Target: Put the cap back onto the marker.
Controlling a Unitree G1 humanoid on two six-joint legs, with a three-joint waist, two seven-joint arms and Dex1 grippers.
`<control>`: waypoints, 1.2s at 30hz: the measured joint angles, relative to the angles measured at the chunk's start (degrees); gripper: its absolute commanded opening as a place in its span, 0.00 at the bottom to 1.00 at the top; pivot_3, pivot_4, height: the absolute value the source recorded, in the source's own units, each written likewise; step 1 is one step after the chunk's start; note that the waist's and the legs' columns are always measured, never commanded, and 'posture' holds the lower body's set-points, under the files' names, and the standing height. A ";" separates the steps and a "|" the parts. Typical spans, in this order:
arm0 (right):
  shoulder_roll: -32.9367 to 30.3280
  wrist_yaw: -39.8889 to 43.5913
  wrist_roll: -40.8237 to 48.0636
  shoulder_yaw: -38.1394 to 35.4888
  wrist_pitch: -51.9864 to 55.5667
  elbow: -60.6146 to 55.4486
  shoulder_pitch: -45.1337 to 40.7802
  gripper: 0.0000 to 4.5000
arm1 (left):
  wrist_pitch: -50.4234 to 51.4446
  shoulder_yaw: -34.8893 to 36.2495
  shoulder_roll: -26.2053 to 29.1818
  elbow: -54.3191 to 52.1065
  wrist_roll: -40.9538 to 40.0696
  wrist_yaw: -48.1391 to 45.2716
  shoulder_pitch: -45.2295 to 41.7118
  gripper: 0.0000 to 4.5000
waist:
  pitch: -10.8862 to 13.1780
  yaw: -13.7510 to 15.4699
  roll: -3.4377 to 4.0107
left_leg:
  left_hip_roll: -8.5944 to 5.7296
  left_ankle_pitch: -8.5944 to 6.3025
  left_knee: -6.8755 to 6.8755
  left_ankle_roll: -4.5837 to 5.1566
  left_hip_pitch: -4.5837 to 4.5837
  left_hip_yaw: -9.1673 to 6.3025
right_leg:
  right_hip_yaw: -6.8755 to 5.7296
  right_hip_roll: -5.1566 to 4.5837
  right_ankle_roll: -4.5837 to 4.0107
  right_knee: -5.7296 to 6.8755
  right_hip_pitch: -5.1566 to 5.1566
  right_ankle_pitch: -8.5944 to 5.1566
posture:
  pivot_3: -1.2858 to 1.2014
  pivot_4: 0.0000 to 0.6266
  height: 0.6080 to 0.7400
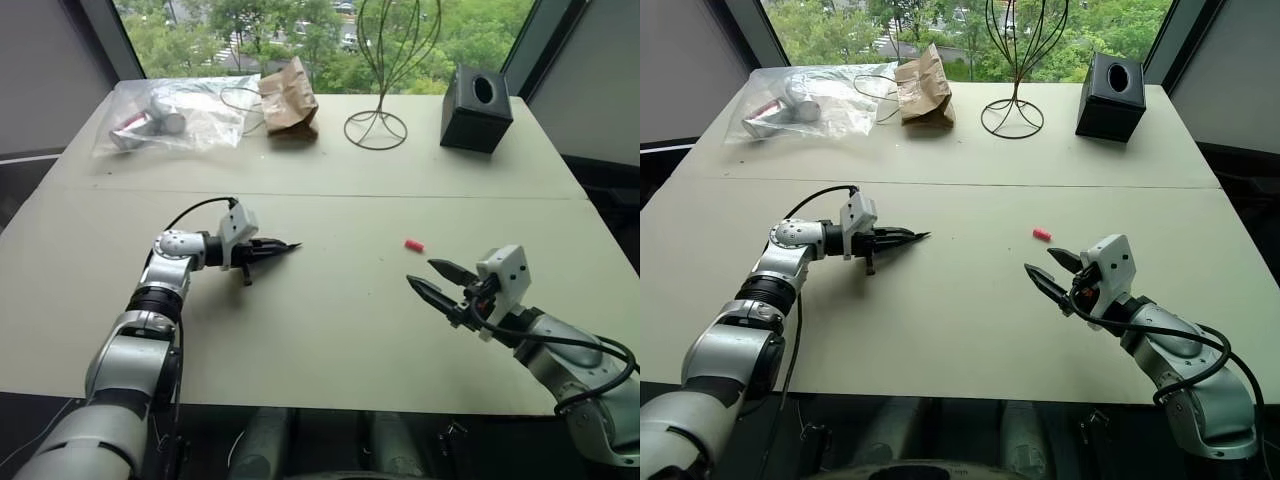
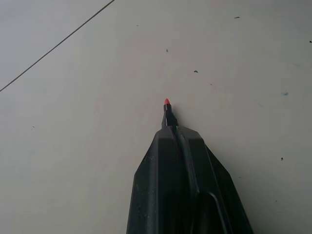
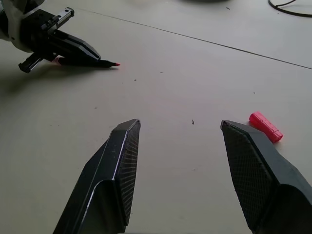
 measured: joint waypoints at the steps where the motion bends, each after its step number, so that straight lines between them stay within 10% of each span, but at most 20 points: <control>1: 0.01 0.09 -0.12 0.00 -0.08 0.26 0.00 0.61 | -0.15 -0.01 0.10 -0.13 0.25 0.05 0.06 0.01 | 0.00 0.00 0.00 | 0.00 0.00 0.00 0.00 0.00 0.00 | 0.00 0.00 0.00 0.01 0.00 0.00 | 0.52 0.24 1.00; 8: 0.13 0.52 -0.46 0.04 -0.37 0.69 -0.01 0.61 | -0.86 -0.06 0.64 -0.83 0.99 0.61 0.25 0.06 | 0.00 -0.01 0.00 | 0.00 0.00 0.00 0.00 0.00 0.00 | 0.00 0.00 0.00 0.01 0.00 0.00 | 0.52 0.24 1.00; 15: 0.15 0.96 -0.96 0.28 -0.92 1.33 -0.05 0.61 | 0.02 -0.21 1.30 -1.30 1.46 1.00 0.19 0.75 | 0.00 -0.03 0.00 | 0.00 0.00 -0.01 0.00 -0.01 0.00 | 0.00 0.00 0.00 0.01 -0.01 0.00 | 0.52 0.24 1.00; 30: 1.37 0.79 -2.12 1.14 -2.20 2.31 -0.13 0.61 | 3.42 -2.03 3.81 -2.09 4.51 -1.60 -1.28 0.75 | 0.00 -0.02 0.00 | 0.00 0.00 -0.01 0.00 -0.01 0.00 | 0.00 0.01 0.01 0.01 -0.02 -0.01 | 0.52 0.24 1.00; 36: 1.84 0.30 -2.40 1.57 -2.26 2.31 -0.10 0.61 | 4.62 -2.29 3.86 -2.08 4.02 -4.08 -0.74 0.22 | 0.00 -0.08 0.00 | 0.01 0.00 -0.01 0.00 0.01 -0.02 | 0.00 0.01 0.00 0.04 -0.02 0.00 | 0.52 0.24 1.00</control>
